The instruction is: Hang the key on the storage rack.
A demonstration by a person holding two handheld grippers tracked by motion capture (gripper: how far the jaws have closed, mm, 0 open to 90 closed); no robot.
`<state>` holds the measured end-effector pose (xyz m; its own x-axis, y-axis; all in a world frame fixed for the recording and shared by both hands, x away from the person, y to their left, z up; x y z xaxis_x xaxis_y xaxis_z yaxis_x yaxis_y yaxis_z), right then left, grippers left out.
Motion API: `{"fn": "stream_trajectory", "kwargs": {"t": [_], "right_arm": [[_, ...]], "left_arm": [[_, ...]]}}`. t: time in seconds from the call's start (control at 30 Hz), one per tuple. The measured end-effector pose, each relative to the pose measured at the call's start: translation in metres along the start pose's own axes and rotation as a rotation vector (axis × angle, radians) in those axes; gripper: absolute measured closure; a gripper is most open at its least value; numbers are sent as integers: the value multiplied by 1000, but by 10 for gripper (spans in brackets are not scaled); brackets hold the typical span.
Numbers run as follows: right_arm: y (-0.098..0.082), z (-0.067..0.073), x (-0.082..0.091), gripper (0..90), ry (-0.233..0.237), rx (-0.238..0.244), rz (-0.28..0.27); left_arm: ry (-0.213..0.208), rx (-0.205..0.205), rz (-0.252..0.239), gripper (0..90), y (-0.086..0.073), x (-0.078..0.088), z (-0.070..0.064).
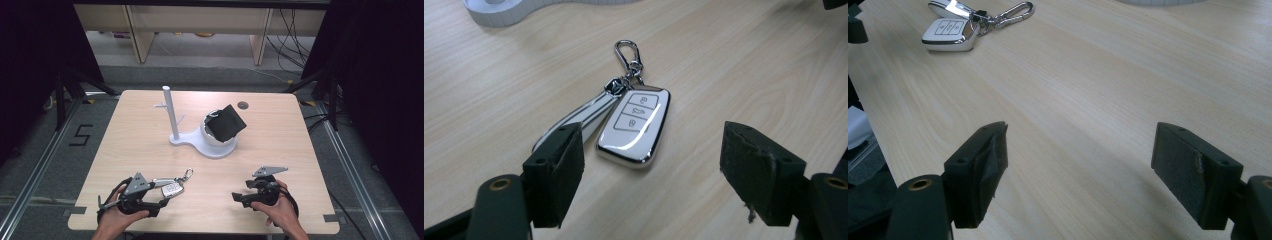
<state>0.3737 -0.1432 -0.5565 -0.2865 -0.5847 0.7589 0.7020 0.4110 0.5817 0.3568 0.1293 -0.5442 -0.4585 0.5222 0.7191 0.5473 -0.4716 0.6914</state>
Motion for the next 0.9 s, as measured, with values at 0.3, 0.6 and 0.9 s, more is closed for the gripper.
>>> {"fn": "stream_trajectory", "kwargs": {"t": [0.3,0.6,0.9], "right_arm": [[1,-2,1,238,2,-25,-11],[0,-2,2,239,-2,-17,-5],[-2,1,-2,238,7,-2,16]], "left_arm": [[11,-8,44,277,16,-10,7],[-17,-80,202,336,38,-35,4],[7,-127,373,443,52,-61,6]]}}
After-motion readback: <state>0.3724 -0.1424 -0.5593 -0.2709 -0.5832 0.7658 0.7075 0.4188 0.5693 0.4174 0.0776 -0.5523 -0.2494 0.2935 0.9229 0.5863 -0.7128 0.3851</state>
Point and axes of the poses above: each handheld gripper's, and its own axes: x roughly backward along the jaws, y roughly out of its top, z roughly to its left, the point moved 10 cm from there along -x, roughly forward along the jaws, and after that the axes turned 6 degrees about z, right-handed, at the moved point
